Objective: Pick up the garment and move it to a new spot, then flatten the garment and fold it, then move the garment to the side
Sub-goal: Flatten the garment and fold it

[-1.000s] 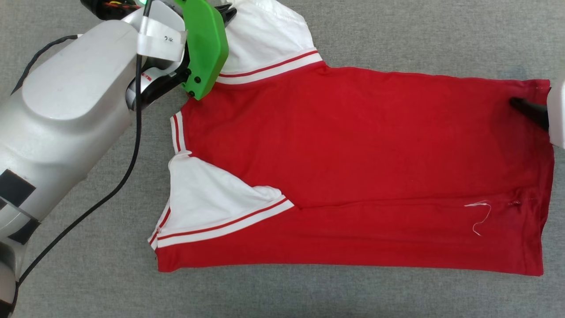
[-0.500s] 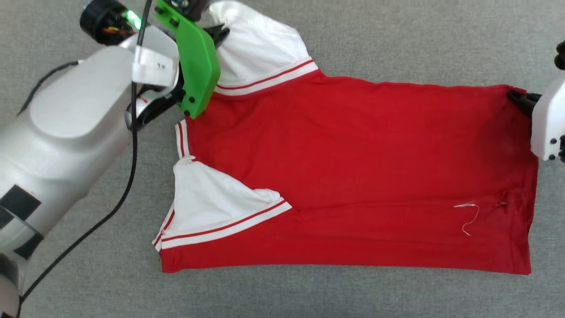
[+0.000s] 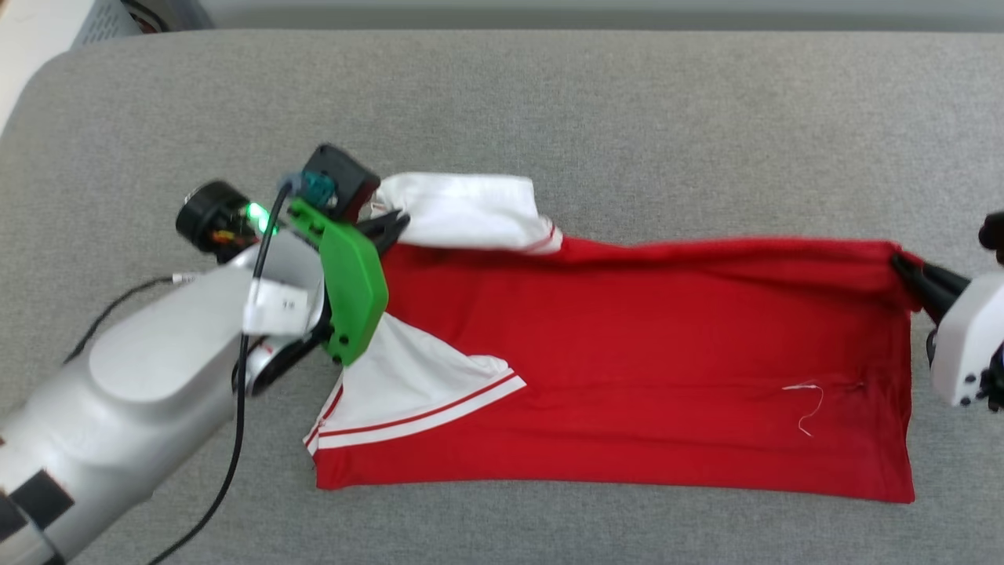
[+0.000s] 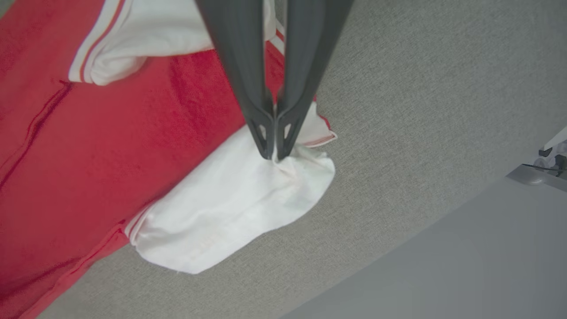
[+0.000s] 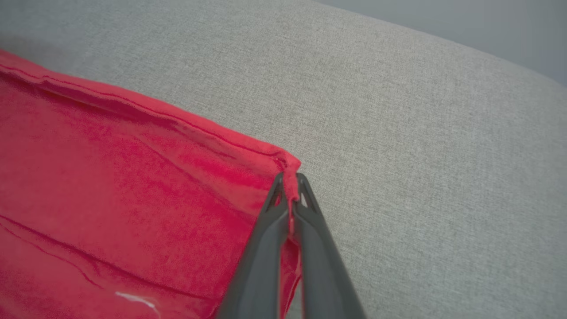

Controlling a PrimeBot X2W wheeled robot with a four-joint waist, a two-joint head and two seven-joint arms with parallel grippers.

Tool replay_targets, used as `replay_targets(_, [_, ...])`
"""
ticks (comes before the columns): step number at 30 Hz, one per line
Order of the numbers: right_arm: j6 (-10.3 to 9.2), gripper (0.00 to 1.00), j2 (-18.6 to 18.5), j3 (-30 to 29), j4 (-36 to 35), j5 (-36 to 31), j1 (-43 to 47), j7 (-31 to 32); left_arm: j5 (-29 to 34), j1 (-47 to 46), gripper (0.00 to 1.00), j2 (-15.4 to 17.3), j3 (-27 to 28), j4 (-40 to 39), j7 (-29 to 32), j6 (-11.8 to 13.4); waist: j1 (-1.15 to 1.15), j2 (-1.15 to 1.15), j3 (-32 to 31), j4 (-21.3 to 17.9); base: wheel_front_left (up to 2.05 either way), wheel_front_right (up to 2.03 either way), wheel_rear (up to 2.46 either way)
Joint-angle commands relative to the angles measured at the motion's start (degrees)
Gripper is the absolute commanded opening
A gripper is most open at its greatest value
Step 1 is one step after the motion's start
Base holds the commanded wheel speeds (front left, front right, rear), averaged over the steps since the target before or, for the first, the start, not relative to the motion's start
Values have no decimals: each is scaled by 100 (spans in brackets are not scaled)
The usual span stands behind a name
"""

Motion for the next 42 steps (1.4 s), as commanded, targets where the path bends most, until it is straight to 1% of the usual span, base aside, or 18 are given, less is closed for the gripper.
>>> replay_targets(1, [-5,0,16,-89,-108,-21,243,-38,-36,242,0,100,3,-142,-85,114,0,0,-174,64,0,0,0])
replay_targets(4, [-5,0,48,-339,-303,-115,735,-74,-52,625,0,290,-15,-505,-186,371,0,0,-236,87,0,0,0])
replay_targets(8, [-5,0,170,-613,-573,-221,1367,-49,-130,1172,0,440,-48,-898,-260,650,0,0,-328,115,0,0,0])
replay_targets(12, [-5,0,306,-897,-851,-326,1937,64,-193,1657,0,528,-79,-1153,-301,860,0,0,-365,134,0,0,0])
replay_targets(14, [-5,0,381,-1019,-952,-367,2171,139,-228,1858,0,563,-88,-1214,-341,932,0,0,-351,139,0,0,0])
replay_targets(17, [-5,0,477,-1129,-995,-406,2438,291,-279,2085,0,561,-99,-1186,-380,974,0,0,-288,147,0,0,0])
replay_targets(21, [-5,0,636,-1180,-848,-378,2567,468,-314,2263,0,425,-108,-1009,-468,963,0,0,-184,148,0,0,0])
replay_targets(23, [-5,0,662,-1149,-756,-391,2551,509,-268,2269,0,340,-83,-863,-591,1022,0,0,-168,158,0,0,0])
replay_targets(24, [-5,0,673,-1156,-739,-409,2513,476,-207,2251,93,305,-75,-781,-666,1061,0,0,-171,161,0,0,0])
replay_targets(25, [-5,28,709,-1174,-742,-368,2490,460,-163,2237,100,274,-51,-726,-756,1099,0,0,-188,165,0,0,0])
replay_targets(26, [-5,100,739,-1182,-778,-294,2476,465,-153,2244,100,238,-2,-680,-873,1146,0,0,-225,167,0,0,0])
replay_targets(28, [-5,100,715,-1224,-900,-218,2471,463,-111,2271,100,222,52,-660,-1053,1219,0,0,-311,165,0,0,0])
replay_targets(30, [-5,100,658,-1302,-1081,-102,2506,487,-43,2309,100,242,151,-686,-1305,1396,0,0,-411,161,0,0,0])
replay_targets(33, [-5,100,606,-1571,-1432,225,2594,555,100,2400,100,306,317,-795,-1724,1789,0,0,-555,161,0,0,0])
replay_targets(37, [-5,100,460,-2011,-1823,670,2718,819,238,2561,100,350,624,-995,-2088,2324,0,0,-646,170,0,0,0])
replay_targets(39, [-5,100,360,-2220,-1851,867,2770,1059,379,2643,100,338,821,-1099,-2185,2600,0,0,-654,182,0,0,0])
replay_targets(42, [-5,100,299,-2475,-1715,1238,2801,1466,643,2800,100,286,1101,-1213,-2234,2921,0,0,-627,209,0,0,0])
